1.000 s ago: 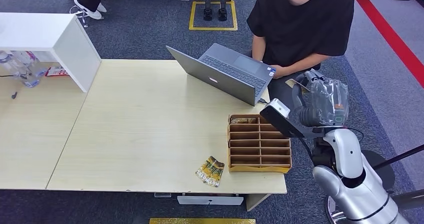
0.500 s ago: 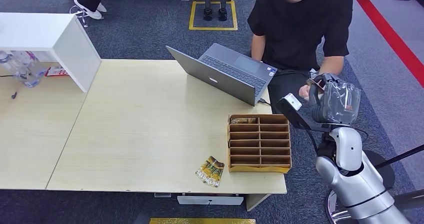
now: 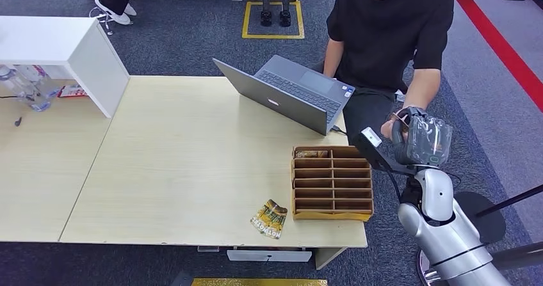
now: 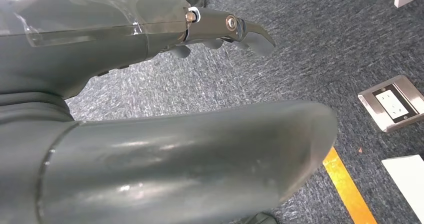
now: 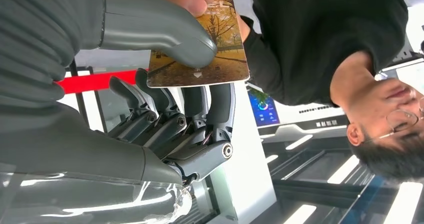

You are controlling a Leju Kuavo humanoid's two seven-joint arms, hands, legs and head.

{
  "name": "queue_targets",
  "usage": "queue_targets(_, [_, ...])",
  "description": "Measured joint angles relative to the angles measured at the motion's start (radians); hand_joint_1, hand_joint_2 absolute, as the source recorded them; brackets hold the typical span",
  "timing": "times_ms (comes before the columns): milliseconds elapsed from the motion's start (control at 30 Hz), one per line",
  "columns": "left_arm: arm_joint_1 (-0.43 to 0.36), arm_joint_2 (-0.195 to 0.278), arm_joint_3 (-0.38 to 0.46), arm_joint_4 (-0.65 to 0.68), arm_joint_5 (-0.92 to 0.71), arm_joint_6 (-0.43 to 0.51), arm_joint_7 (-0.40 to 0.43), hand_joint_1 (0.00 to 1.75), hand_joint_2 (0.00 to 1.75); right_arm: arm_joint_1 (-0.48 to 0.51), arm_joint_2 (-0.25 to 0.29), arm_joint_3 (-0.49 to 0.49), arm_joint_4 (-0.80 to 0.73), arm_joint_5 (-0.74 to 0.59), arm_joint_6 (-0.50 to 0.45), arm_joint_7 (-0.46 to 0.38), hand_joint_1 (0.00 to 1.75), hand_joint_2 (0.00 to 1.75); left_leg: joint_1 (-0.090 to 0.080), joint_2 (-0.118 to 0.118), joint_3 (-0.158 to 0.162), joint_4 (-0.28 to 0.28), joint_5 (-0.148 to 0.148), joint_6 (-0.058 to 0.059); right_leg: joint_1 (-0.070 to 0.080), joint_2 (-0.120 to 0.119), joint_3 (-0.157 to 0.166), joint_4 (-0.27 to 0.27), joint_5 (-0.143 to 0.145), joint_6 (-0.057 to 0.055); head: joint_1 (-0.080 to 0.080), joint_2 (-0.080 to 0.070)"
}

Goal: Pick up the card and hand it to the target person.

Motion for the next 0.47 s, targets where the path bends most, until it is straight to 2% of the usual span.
queue_targets(33, [0.000,0.000,0.000,0.000,-0.001,0.000,0.000,0.00,0.00,0.000,0.002,0.000,0.005,0.000,0.000,0.000,1.34,1.75,0.000,0.000,0.000,0.000,0.000,0.000,0.000,0.000,0.000,0.000,0.000,0.000,0.000,0.000])
queue_targets(133, [-0.002,-0.001,0.000,0.000,-0.001,0.000,0.000,0.00,0.00,0.000,0.008,0.000,0.019,0.000,0.004,-0.002,0.23,1.75,0.000,0.000,0.000,0.000,0.000,0.000,0.000,0.000,0.000,0.000,0.000,0.000,0.000,0.000])
queue_targets(167, [-0.003,-0.002,0.000,0.000,-0.001,0.000,0.000,0.00,0.00,0.000,0.010,0.000,0.023,0.000,0.008,-0.002,0.00,1.75,0.000,0.000,0.000,0.000,0.000,0.000,0.000,0.000,0.000,0.000,0.000,0.000,0.000,0.000])
queue_targets(467, [-0.003,-0.006,0.000,0.000,-0.003,0.000,0.001,0.00,0.00,0.001,0.027,0.000,0.063,-0.034,0.048,0.015,0.00,1.75,0.000,0.000,0.000,0.000,0.000,0.000,0.000,0.000,0.000,0.000,0.000,0.000,0.000,0.000])
